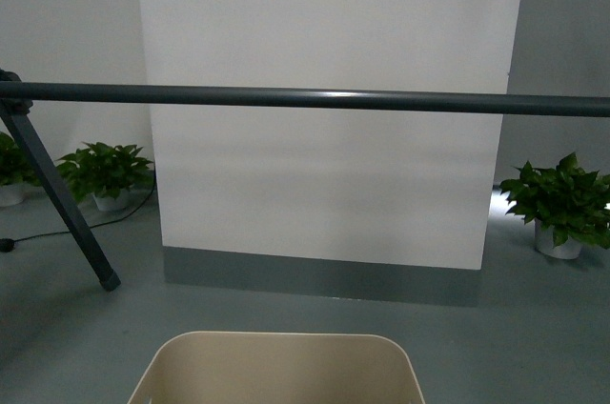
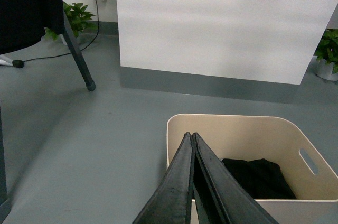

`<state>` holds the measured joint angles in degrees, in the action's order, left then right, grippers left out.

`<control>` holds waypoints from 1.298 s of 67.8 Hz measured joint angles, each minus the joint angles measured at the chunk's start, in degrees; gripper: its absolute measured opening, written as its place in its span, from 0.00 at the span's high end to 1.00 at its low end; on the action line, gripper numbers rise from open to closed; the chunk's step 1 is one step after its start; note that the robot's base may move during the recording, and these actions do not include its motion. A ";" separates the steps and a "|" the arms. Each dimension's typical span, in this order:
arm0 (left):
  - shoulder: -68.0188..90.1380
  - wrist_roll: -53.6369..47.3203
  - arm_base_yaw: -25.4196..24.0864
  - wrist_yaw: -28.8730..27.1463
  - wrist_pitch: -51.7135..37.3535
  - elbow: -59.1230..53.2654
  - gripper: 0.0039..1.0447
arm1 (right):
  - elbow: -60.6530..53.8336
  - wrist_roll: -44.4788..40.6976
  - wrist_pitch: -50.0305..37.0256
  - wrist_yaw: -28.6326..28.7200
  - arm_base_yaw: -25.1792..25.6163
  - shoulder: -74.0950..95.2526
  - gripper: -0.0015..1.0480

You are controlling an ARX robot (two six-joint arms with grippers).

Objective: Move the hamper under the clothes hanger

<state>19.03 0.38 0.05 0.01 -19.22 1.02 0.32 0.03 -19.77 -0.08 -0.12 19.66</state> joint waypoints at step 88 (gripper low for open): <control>-18.71 -0.02 0.00 0.00 19.10 0.02 0.75 | 0.02 -0.04 19.69 0.07 0.00 -19.45 0.71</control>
<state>0.32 0.36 0.05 0.01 -0.12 1.04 0.34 -0.01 -0.08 -0.01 -0.12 0.21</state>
